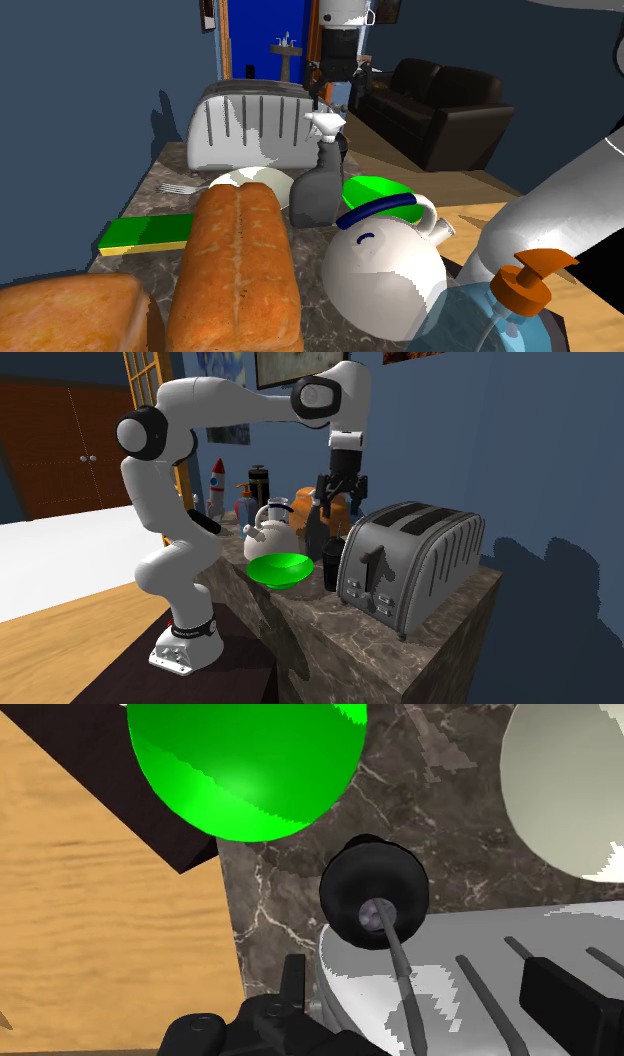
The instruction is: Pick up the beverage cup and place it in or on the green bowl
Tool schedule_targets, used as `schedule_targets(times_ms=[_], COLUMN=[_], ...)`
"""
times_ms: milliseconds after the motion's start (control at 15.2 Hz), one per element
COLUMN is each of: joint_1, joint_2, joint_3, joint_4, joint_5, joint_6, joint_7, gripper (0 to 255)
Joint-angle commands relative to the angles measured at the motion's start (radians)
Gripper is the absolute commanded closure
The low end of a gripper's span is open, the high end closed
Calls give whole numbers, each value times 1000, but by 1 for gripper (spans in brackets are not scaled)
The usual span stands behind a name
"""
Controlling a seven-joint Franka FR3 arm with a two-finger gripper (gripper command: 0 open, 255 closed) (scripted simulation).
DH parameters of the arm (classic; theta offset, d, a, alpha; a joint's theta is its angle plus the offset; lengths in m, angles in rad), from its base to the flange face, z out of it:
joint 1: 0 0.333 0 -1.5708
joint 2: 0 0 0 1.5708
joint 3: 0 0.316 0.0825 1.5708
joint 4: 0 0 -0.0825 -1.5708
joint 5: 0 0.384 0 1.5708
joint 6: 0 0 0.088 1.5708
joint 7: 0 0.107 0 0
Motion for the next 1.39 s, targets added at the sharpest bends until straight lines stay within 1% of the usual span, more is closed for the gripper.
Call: schedule_targets(times_ms=[0, 330, 792, 858, 1320], joint_1=[-3, -1, -1, -1, -1], joint_2=[-3, -19, -19, -19, -19], joint_3=[1, -2, -2, -2, -2], joint_4=[-22, -99, -99, -99, -99], joint_5=[-1, 3, 3, 3, 3], joint_6=[22, 83, 83, 83, 83], joint_7=[14, 11, 11, 11, 11], gripper=[0, 0, 0, 255, 255])
